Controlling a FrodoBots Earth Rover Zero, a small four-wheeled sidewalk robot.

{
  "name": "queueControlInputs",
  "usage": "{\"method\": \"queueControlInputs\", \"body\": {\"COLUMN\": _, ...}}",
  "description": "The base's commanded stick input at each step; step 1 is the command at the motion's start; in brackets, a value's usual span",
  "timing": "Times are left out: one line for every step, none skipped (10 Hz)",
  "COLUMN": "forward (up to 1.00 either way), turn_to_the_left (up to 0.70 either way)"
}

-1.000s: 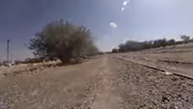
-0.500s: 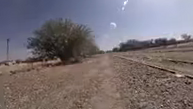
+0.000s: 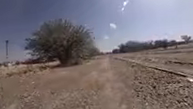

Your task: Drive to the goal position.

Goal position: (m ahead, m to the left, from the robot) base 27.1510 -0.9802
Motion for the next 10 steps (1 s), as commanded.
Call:
{"method": "queueControlInputs", "body": {"forward": 0.7, "turn_to_the_left": 0.0}}
{"method": "queueControlInputs", "body": {"forward": 0.7, "turn_to_the_left": 0.0}}
{"method": "queueControlInputs", "body": {"forward": 0.7, "turn_to_the_left": 0.0}}
{"method": "queueControlInputs", "body": {"forward": 0.7, "turn_to_the_left": 0.0}}
{"method": "queueControlInputs", "body": {"forward": 0.7, "turn_to_the_left": 0.0}}
{"method": "queueControlInputs", "body": {"forward": 0.7, "turn_to_the_left": 0.0}}
{"method": "queueControlInputs", "body": {"forward": 0.7, "turn_to_the_left": 0.0}}
{"method": "queueControlInputs", "body": {"forward": 0.7, "turn_to_the_left": 0.0}}
{"method": "queueControlInputs", "body": {"forward": 0.7, "turn_to_the_left": 0.0}}
{"method": "queueControlInputs", "body": {"forward": 0.7, "turn_to_the_left": 0.0}}
